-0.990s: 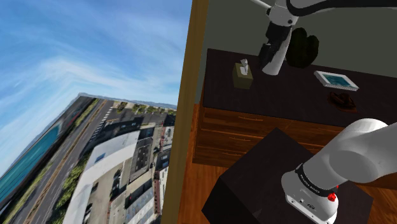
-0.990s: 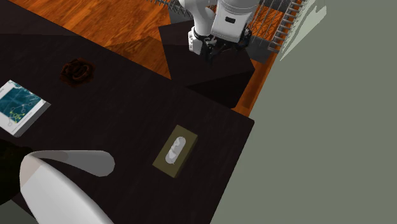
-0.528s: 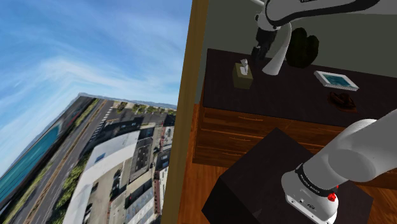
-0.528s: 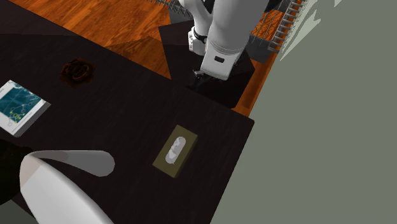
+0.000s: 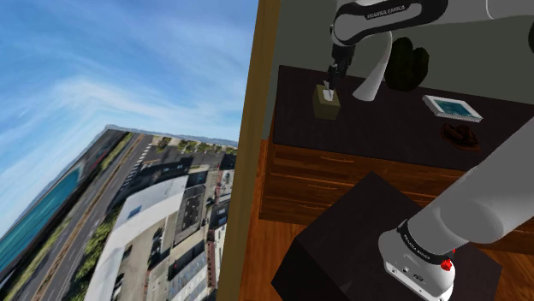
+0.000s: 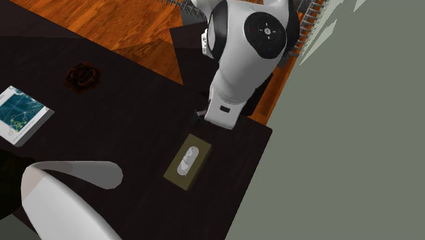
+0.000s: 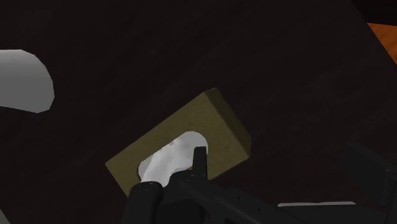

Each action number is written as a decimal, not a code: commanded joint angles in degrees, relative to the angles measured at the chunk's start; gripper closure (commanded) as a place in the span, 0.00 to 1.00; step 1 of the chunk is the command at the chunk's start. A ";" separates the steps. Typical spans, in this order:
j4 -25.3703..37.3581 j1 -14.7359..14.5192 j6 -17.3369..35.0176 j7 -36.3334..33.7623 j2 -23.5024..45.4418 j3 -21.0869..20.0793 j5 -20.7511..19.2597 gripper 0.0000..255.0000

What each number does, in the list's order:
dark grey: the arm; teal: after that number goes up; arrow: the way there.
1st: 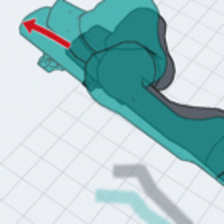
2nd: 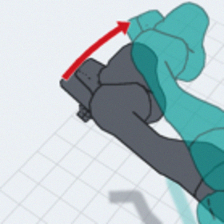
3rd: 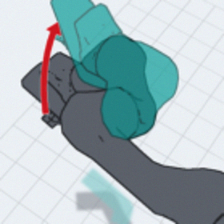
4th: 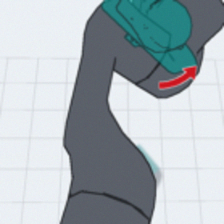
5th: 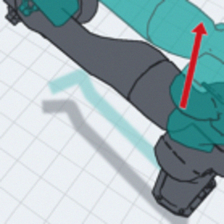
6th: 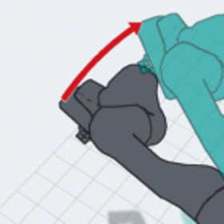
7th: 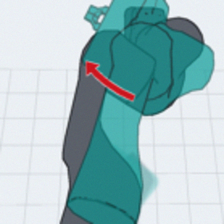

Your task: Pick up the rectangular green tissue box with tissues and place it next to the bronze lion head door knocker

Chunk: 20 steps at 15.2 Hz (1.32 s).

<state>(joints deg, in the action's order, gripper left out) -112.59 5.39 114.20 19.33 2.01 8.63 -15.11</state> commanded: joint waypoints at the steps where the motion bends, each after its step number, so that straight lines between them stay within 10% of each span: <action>1: 4.60 0.56 0.88 0.91 5.20 0.54 -0.89 0.00; 11: 28.66 3.11 0.60 4.85 27.40 2.46 -4.24 0.00; 20: 27.08 4.37 5.08 4.75 29.98 2.80 -4.42 0.00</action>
<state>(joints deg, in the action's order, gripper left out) -85.37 9.64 118.87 24.07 31.77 11.40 -19.53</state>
